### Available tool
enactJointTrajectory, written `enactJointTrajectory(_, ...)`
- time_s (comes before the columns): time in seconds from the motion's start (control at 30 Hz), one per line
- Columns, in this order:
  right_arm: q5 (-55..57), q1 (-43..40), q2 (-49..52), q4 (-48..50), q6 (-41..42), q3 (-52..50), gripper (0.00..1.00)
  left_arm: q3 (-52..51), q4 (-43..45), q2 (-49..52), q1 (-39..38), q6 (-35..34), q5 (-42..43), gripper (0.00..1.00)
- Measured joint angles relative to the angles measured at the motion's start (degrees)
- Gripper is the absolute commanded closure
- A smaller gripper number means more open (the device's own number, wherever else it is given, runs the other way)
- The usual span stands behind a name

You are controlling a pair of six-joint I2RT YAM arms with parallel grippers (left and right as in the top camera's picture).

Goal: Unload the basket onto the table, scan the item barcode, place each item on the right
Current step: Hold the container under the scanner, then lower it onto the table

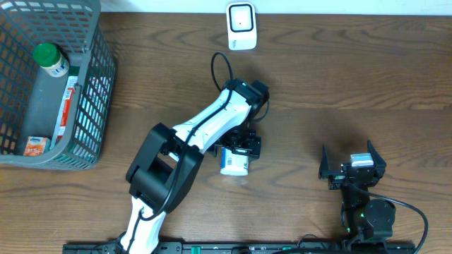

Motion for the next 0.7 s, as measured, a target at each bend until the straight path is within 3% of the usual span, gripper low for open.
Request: enactJointTrajectory(0.7, 0.0, 0.0, 0.0, 0.0, 0.0, 0.0, 0.01, 1.7, 0.0, 0.3, 0.0, 0.0, -1.2, 0.01)
